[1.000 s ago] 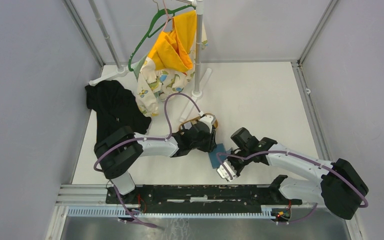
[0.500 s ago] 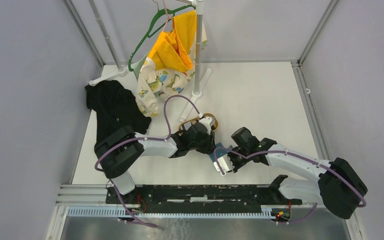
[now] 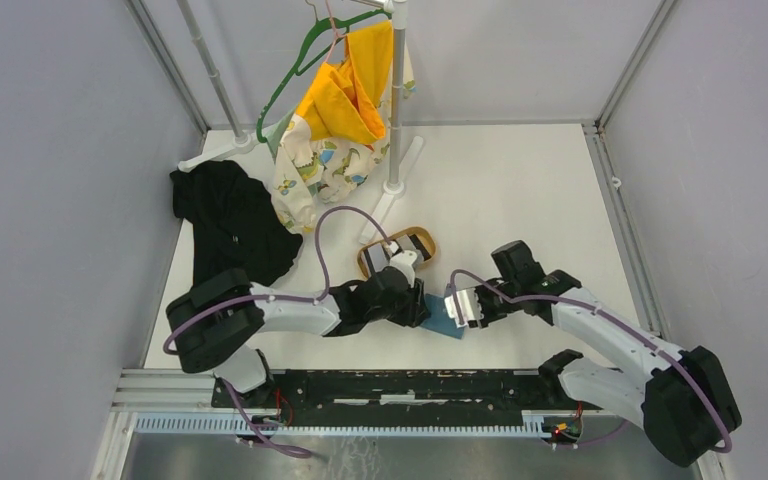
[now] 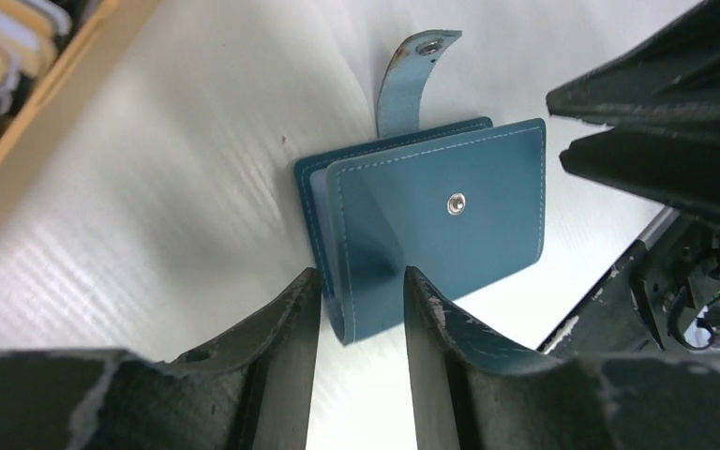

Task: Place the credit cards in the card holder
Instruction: Close the card holder at the center of the board.

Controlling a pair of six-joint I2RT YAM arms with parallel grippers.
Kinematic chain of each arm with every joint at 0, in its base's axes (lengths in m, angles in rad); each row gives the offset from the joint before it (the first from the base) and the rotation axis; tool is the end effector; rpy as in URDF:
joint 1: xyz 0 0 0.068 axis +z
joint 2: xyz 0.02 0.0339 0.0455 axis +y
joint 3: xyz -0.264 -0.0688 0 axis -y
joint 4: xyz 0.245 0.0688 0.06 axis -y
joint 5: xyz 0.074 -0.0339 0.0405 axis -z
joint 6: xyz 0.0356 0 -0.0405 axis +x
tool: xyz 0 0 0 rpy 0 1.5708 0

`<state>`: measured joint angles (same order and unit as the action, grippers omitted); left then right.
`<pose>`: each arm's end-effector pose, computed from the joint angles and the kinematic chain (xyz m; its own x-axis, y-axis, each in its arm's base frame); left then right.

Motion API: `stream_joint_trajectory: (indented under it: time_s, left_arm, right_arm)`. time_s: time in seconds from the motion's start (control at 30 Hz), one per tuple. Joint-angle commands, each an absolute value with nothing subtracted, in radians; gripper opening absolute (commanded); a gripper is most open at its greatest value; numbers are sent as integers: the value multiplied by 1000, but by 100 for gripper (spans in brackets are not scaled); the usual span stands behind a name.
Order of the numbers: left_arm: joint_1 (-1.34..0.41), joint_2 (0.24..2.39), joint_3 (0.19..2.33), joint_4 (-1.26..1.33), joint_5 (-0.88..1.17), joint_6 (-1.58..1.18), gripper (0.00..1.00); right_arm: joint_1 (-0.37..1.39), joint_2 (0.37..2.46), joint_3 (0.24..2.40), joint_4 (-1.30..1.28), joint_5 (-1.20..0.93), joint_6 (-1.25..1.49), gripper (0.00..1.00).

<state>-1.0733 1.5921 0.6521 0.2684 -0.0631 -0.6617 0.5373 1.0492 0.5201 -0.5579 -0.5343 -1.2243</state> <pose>0.1472 -0.2664 0.1468 -0.7587 0.1121 -0.6417 0.4909 0.7460 -0.4501 0.1444 0.1071 0.1779 0.3474 -0.7353 -0.5820 -0.9340 -0.2162 -0.2844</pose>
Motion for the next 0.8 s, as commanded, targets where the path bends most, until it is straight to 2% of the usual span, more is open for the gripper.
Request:
stream_joint_trajectory:
  time_s: [0.0, 0.17, 0.3, 0.37, 0.43, 0.5, 0.67, 0.77]
  left_arm:
    - [-1084, 1455, 600, 300, -179, -710, 44]
    - [-1102, 1320, 517, 354, -253, -683, 44]
    - [-1104, 1200, 431, 454, -264, -649, 45]
    - [-1102, 1158, 415, 470, -260, -630, 51]
    - [-1098, 1152, 428, 439, -249, -620, 63]
    - [-1089, 1177, 454, 397, -224, -618, 66]
    - [-1089, 1214, 403, 535, -136, -619, 68]
    - [-1089, 1246, 378, 633, -66, -602, 62]
  right_arm:
    - [489, 1006, 598, -600, -690, -1221, 41]
    - [451, 1038, 671, -642, -789, -1165, 50]
    - [423, 1103, 767, -670, -868, -1091, 63]
    - [421, 1145, 839, -688, -886, -1054, 66]
    - [421, 1196, 918, -703, -885, -998, 65]
    - [420, 1249, 992, -718, -866, -962, 64]
    - [419, 1319, 959, -659, -835, -911, 63]
    - [407, 1340, 917, -650, -797, -901, 60]
